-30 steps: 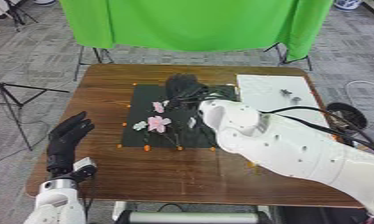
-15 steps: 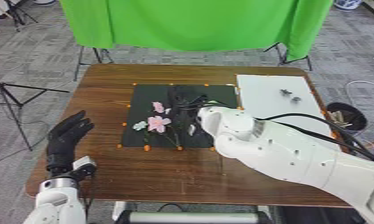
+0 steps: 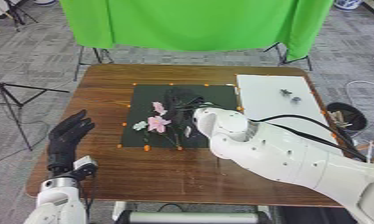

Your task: Arrange flowers

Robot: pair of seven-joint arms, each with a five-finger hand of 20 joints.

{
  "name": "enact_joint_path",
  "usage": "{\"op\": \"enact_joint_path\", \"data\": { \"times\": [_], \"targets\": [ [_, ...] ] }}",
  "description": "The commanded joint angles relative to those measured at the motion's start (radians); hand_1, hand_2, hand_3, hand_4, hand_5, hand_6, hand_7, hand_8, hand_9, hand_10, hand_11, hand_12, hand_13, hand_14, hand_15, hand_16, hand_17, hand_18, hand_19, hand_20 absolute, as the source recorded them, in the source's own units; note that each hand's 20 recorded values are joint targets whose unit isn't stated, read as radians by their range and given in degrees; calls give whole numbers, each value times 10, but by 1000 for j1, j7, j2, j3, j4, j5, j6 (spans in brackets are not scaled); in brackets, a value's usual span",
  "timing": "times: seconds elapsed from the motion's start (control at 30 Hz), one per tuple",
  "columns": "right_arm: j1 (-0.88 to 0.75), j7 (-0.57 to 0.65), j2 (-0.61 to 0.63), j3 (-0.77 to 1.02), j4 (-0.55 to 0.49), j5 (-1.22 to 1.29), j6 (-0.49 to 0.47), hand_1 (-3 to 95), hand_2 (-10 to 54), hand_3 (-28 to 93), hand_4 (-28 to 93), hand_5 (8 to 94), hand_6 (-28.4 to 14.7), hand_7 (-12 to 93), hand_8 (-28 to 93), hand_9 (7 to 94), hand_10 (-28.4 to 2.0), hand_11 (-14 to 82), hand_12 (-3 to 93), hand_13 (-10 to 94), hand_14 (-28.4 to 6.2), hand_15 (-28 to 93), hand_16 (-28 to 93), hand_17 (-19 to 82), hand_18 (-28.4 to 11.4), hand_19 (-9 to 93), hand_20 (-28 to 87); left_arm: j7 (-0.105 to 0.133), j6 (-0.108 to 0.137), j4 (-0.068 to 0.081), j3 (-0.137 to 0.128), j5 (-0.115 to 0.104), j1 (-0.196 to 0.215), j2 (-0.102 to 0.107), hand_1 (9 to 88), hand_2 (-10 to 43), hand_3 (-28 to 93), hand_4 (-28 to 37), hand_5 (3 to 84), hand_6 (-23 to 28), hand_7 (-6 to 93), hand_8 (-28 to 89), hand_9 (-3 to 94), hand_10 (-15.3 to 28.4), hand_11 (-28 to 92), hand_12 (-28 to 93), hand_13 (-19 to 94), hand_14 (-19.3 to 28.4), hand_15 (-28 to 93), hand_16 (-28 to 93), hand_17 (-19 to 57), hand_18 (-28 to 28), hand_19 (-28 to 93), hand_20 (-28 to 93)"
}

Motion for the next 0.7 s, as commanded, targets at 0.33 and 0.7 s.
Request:
{"op": "enact_joint_path", "data": {
  "times": [0.33,0.7],
  "targets": [
    [26,25,42,24,-37,17,-68,530,-81,588,-156,653,20,192,39,767,-116,136,207,926,-23,579,297,638,-134,932,547,-15,-23,1,-7,8,11,2,403,-68,677,-76,543,-11,186,-86,485,141,249,128,396,182,316,-26,103,147,235,199],
    [61,29,95,73,-67,30,-92,471,-95,654,-172,619,33,171,-20,723,-121,127,164,921,-24,572,296,634,-133,932,536,-12,-17,-2,-8,6,10,4,401,-69,685,-81,537,-17,196,-90,485,134,248,128,401,175,307,-23,98,148,234,205]
  ]
}}
